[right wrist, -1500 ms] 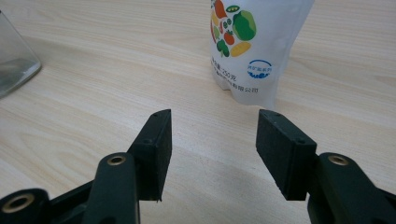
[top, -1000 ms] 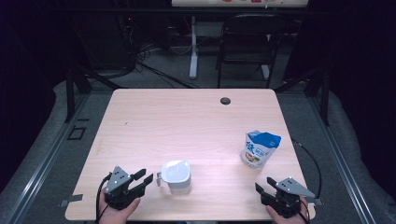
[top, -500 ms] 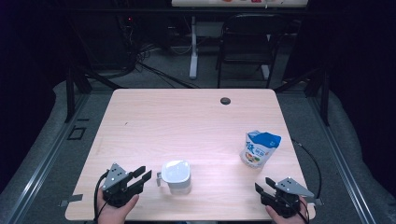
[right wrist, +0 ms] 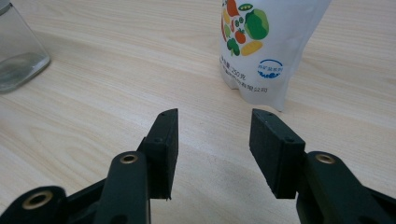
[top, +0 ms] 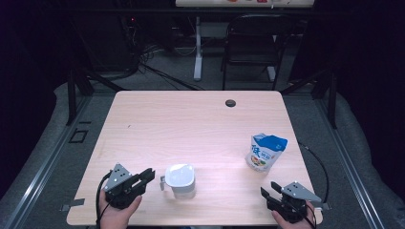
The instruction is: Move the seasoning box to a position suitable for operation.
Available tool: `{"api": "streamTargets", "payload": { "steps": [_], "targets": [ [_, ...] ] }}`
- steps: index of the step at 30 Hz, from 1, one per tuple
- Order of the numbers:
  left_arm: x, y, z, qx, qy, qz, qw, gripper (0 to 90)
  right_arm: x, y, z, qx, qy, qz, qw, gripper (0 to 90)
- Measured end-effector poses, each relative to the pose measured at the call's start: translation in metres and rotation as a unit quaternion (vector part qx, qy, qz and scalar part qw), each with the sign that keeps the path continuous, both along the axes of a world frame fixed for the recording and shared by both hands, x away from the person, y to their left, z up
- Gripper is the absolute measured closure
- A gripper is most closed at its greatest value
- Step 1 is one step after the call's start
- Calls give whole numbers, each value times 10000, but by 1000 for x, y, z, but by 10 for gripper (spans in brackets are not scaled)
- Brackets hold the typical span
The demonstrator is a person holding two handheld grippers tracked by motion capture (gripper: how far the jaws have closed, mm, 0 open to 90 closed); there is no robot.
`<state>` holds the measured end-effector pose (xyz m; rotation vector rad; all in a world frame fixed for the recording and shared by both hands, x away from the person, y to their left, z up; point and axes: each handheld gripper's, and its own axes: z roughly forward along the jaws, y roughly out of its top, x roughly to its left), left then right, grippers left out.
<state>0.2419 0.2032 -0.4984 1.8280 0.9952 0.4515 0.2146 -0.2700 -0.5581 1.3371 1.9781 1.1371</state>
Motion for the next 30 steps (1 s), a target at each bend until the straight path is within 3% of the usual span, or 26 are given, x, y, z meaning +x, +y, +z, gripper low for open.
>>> {"api": "streamTargets", "payload": {
  "steps": [8, 17, 22, 30],
  "targets": [
    [2, -10, 5, 24, -1, -259, 9997, 900, 0, 3, -1, -31, 15, 44, 10000, 528],
    [7, -21, 8, 11, 38, -436, 9990, 900, -1, 4, 0, -38, -3, 50, 10000, 528],
    [9, -28, 11, 110, 16, -563, 9984, 900, -1, 4, -1, -45, 9, 26, 10000, 528],
    [12, -33, 6, 287, 78, -549, 9980, 900, -2, 3, 0, -36, -26, 8, 10000, 529]
  ]
}}
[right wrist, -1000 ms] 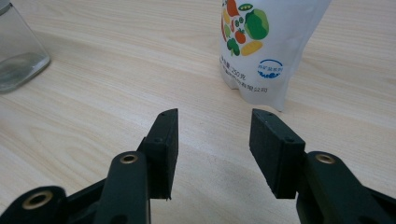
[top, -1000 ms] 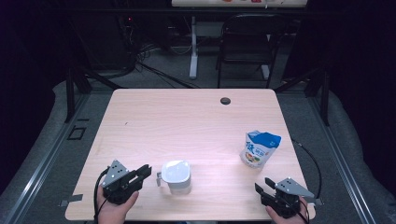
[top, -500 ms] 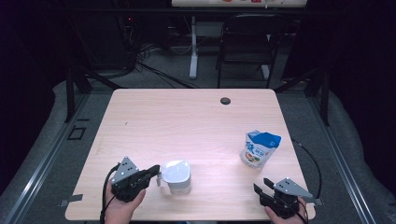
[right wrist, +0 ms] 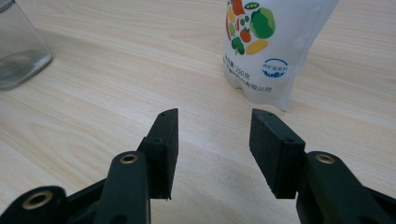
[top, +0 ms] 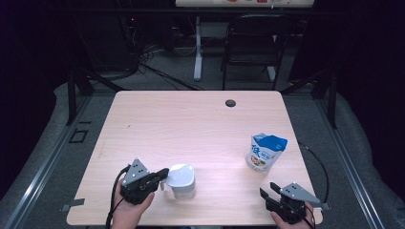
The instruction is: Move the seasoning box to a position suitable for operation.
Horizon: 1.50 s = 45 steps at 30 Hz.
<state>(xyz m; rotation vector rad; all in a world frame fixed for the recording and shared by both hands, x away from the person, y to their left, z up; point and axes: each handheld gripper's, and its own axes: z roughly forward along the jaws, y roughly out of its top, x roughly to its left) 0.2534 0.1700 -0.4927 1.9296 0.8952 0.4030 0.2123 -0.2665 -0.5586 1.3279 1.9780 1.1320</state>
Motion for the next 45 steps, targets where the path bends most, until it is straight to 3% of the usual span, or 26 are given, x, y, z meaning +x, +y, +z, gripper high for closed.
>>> {"api": "streamTargets", "payload": {
  "steps": [15, 20, 24, 30, 36, 45],
  "targets": [
    [4, 3, -1, 17, 67, 4, 10000, 900, -4, 1, 3, 60, -64, 20, 10000, 528],
    [6, 4, -1, 23, 74, 10, 10000, 900, -7, 10, 15, -9, -208, 101, 9997, 528],
    [6, 4, -1, 35, 92, 0, 10000, 900, -7, 16, 22, 30, -170, 204, 9996, 527],
    [7, 4, -1, 5, 114, 16, 9999, 900, 1, 45, 39, -62, -186, 644, 9977, 528],
    [7, 3, 2, 118, 173, -11, 9998, 900, 15, 74, 53, -123, -224, 1045, 9942, 526],
    [9, -1, 7, 350, 249, -26, 9991, 900, 24, 102, 66, -166, -217, 1349, 9905, 519]
  ]
}}
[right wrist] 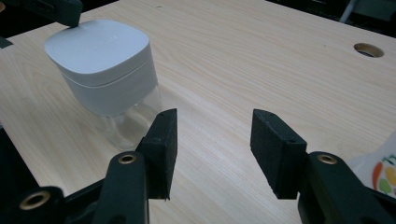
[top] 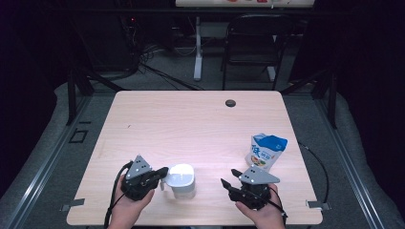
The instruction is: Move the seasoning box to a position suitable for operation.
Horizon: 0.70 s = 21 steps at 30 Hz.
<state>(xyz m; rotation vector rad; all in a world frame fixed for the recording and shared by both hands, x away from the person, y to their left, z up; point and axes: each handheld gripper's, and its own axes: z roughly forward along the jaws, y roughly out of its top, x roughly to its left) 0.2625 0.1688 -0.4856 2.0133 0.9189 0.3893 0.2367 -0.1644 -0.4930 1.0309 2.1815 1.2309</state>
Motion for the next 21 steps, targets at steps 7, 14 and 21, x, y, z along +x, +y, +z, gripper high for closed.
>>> {"api": "streamTargets", "payload": {
  "steps": [7, 14, 21],
  "targets": [
    [3, -4, 4, 139, 86, -56, 9998, 900, 6, 13, 1, 10, 51, 94, 9999, 509],
    [3, -4, 4, 138, 100, -41, 9998, 900, 10, 21, 3, 79, 58, 164, 9998, 495],
    [2, -4, 4, 137, 87, -19, 9999, 900, 14, 31, 4, 42, 134, 240, 9996, 489]
  ]
}}
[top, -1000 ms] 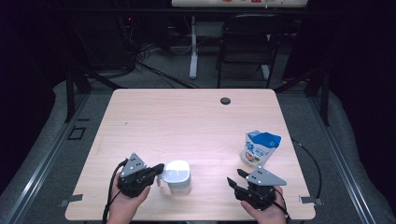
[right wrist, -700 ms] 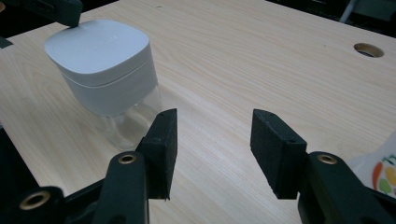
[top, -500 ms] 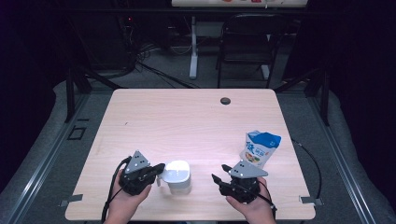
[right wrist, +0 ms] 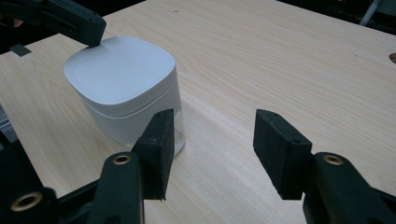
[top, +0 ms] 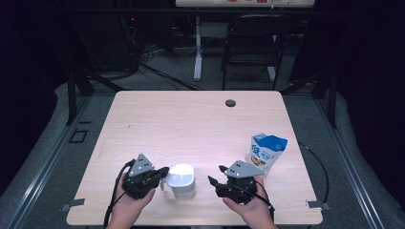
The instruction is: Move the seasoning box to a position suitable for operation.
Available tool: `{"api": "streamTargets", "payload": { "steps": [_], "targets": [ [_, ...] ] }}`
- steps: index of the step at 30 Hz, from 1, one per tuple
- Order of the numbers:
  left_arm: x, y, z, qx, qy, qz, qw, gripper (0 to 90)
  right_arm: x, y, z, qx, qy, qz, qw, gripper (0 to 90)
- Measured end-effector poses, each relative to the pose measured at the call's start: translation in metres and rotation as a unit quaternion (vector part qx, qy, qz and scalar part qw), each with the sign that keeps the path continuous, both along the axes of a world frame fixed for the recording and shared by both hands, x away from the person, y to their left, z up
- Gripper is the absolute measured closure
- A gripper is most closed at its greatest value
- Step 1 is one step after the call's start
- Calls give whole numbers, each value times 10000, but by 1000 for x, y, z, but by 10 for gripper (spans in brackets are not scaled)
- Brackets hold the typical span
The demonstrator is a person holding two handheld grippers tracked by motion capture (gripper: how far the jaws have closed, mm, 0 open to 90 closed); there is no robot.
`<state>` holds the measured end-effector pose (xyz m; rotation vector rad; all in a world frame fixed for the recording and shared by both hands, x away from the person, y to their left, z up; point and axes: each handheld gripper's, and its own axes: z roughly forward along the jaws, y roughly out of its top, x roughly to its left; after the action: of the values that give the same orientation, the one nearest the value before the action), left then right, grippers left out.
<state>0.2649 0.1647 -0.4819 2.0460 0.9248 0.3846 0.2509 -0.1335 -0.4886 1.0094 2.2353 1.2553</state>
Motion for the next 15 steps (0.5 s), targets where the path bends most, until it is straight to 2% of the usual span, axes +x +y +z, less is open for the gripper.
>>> {"api": "streamTargets", "payload": {
  "steps": [15],
  "targets": [
    [0, 1, -1, -46, 10, 17, 10000, 900, 9, 20, -12, -282, 121, 109, 9995, 495]
  ]
}}
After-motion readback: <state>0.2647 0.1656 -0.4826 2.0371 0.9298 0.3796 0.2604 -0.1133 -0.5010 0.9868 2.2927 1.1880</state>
